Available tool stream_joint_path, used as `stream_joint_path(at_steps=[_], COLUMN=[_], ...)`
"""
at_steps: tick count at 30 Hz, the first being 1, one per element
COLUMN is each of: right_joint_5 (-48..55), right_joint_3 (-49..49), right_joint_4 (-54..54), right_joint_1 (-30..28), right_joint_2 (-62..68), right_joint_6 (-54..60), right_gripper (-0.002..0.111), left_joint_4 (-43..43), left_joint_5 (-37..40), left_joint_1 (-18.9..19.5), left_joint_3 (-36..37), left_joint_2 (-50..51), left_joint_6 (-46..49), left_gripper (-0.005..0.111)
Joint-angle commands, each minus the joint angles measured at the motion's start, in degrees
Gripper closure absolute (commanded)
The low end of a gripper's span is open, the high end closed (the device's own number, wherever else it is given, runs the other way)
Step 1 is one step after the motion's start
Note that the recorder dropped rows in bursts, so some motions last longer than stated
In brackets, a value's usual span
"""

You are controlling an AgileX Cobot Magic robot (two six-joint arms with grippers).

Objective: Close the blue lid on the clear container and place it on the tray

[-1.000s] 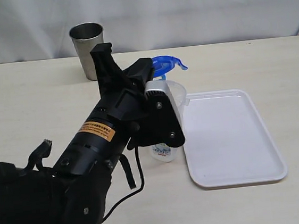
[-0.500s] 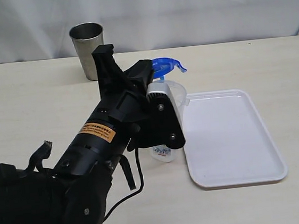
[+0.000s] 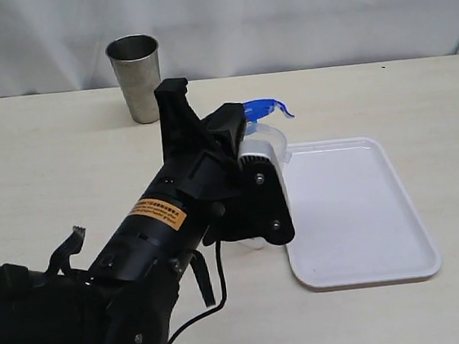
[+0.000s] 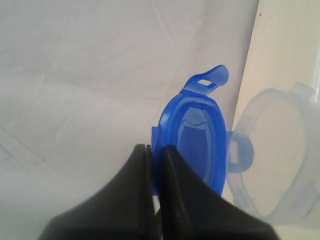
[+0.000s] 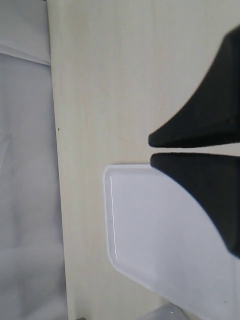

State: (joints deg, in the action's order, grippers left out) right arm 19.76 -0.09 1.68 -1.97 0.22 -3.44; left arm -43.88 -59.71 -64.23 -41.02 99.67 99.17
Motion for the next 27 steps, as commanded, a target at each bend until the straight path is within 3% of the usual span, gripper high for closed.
stream_joint_path(at_steps=[1, 27], right_joint_5=[-0.2, -0.2], right_joint_3=[0.1, 0.1], right_joint_4=[0.1, 0.1], right_joint_1=[0.1, 0.1], right_joint_2=[-0.2, -0.2], right_joint_6=[0.0, 0.0], right_gripper=[0.104, 0.104], left_joint_4=[-0.7, -5.6], left_joint_5=[2.3, 9.6], left_joint_1=[-0.4, -2.4], left_joint_3=[-0.3, -0.3], left_joint_2=[-0.2, -0.2], left_joint_6=[0.0, 2.9], left_gripper=[0.107, 0.107])
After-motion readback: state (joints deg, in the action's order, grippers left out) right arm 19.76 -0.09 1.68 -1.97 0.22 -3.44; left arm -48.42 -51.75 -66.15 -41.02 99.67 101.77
